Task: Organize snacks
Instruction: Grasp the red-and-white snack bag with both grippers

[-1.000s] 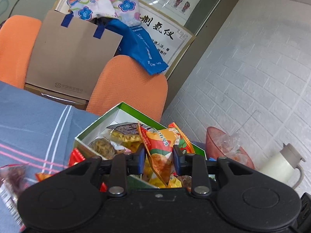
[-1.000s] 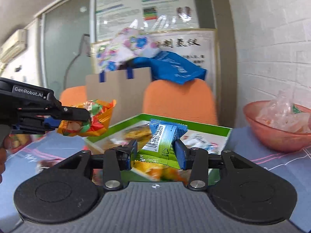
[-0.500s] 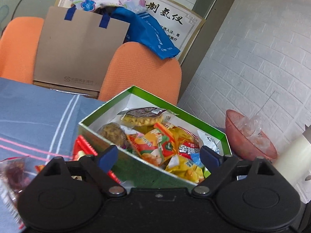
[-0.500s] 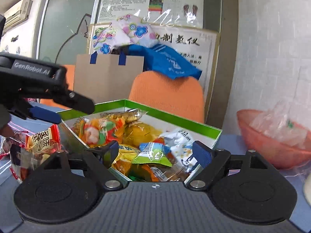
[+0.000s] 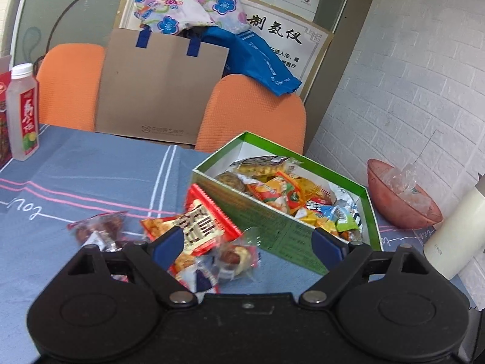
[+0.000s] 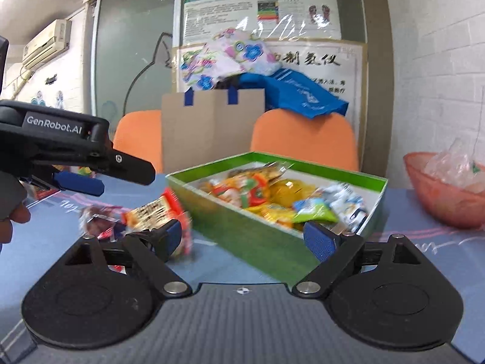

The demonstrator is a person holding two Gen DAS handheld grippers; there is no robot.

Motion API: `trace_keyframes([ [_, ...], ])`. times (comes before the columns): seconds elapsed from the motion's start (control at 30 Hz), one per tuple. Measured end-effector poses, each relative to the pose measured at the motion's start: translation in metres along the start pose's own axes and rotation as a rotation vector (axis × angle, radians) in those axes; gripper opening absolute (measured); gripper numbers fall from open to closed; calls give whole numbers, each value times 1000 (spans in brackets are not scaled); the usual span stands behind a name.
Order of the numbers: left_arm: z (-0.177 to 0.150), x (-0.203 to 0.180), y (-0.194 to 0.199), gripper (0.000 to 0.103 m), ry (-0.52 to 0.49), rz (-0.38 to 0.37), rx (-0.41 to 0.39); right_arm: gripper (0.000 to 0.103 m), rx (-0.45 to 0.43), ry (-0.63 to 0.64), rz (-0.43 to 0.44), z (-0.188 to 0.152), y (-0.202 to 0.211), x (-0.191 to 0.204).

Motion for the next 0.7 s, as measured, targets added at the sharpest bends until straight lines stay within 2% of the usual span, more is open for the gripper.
trace_keyframes([
  [0.1, -12, 19, 13, 103, 17, 25, -5, 103, 37, 1, 21, -7, -2, 12],
  [0.4, -48, 92, 48, 103, 146, 86, 16, 103, 181, 69, 172, -34, -22, 73],
  [0.57, -62, 103, 60, 103, 190, 41, 17, 103, 256, 125, 188, -45, -45, 100],
  [0.7, -57, 88, 51, 103, 148, -33, 18, 102, 281, 99, 182, -49, -53, 101],
])
Point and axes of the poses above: each gripper's, at about its wrist camera, not at the fingertips, and y roughly against the way its jaws point, x to its left, z to its top, the point moved 8 cm from there along -y, roughly the way its jaws point, and after that the axes turned 14 degrees about -y, right-handed, at the moved point
